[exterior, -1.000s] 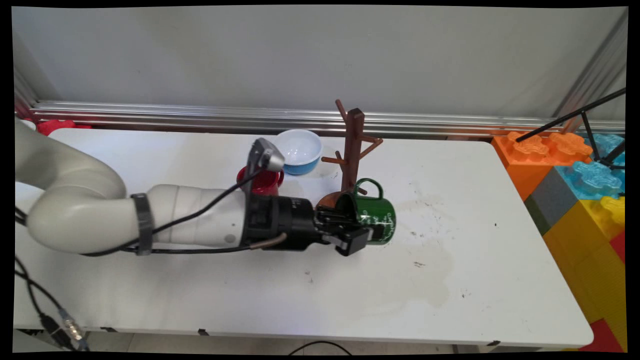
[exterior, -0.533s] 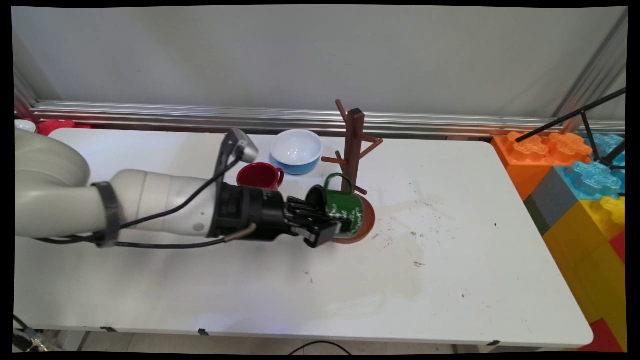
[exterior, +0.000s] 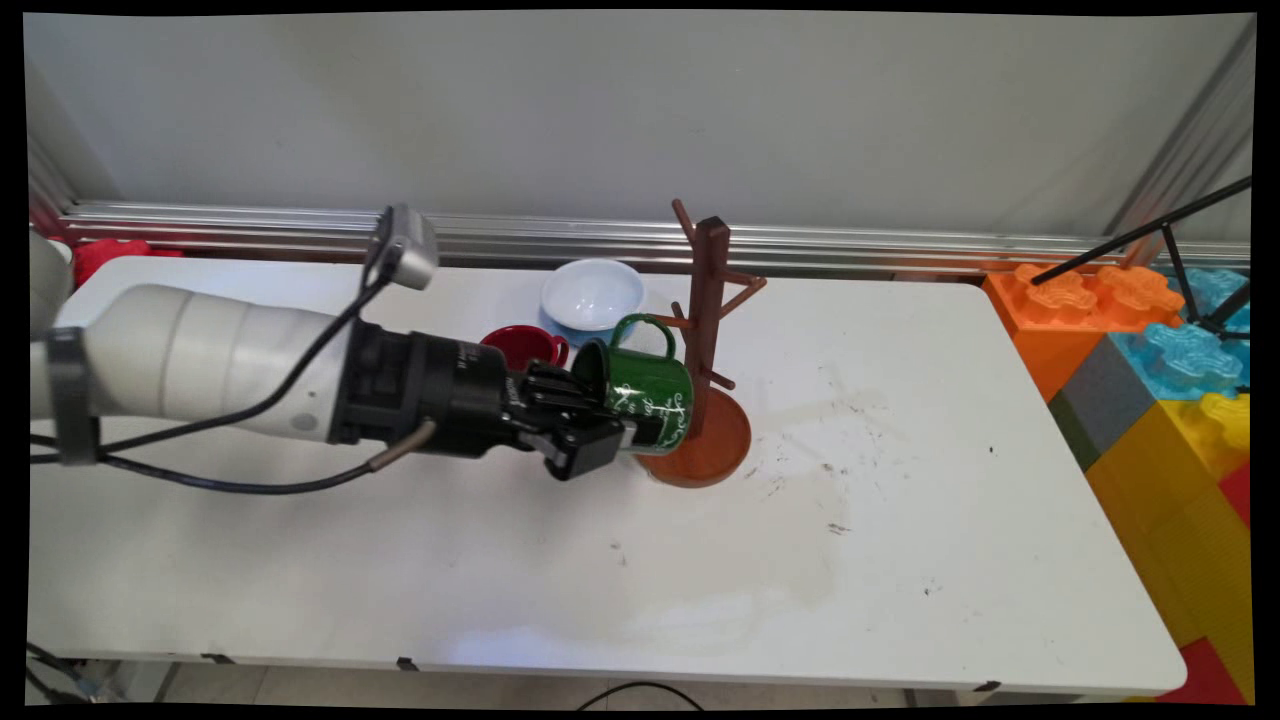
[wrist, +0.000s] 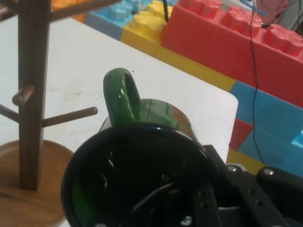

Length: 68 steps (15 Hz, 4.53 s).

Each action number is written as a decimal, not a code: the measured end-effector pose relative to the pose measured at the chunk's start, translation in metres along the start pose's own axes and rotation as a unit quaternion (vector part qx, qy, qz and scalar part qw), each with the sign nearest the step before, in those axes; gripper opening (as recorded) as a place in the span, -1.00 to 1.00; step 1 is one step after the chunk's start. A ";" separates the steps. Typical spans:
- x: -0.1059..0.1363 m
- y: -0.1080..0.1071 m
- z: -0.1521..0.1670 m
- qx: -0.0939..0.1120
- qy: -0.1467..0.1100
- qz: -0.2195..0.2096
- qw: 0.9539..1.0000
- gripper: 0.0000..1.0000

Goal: Place the picked object on the table

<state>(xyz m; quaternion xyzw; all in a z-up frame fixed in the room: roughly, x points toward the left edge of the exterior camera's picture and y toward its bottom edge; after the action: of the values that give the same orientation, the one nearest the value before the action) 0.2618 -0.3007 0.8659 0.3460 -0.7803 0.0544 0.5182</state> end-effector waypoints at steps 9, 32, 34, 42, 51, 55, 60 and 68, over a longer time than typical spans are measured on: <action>0.026 0.008 -0.027 0.006 -0.030 0.163 0.986 -1.00; 0.080 -0.037 -0.051 0.029 -0.327 0.304 0.894 -1.00; 0.079 -0.039 -0.044 0.028 -0.350 0.304 0.886 -1.00; 0.061 -0.048 -0.007 0.023 -0.421 0.296 0.857 -1.00; 0.037 -0.063 0.057 0.030 -0.456 0.271 0.847 -1.00; 0.028 -0.071 0.084 0.038 -0.460 0.256 0.849 -1.00; 0.018 -0.078 0.107 0.043 -0.463 0.243 0.851 -1.00; 0.006 -0.087 0.126 0.049 -0.465 0.229 0.854 1.00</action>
<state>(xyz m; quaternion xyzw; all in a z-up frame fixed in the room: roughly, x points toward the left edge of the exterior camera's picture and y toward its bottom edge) 0.2151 -0.4257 0.7895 0.1675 -0.9837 0.0427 0.0501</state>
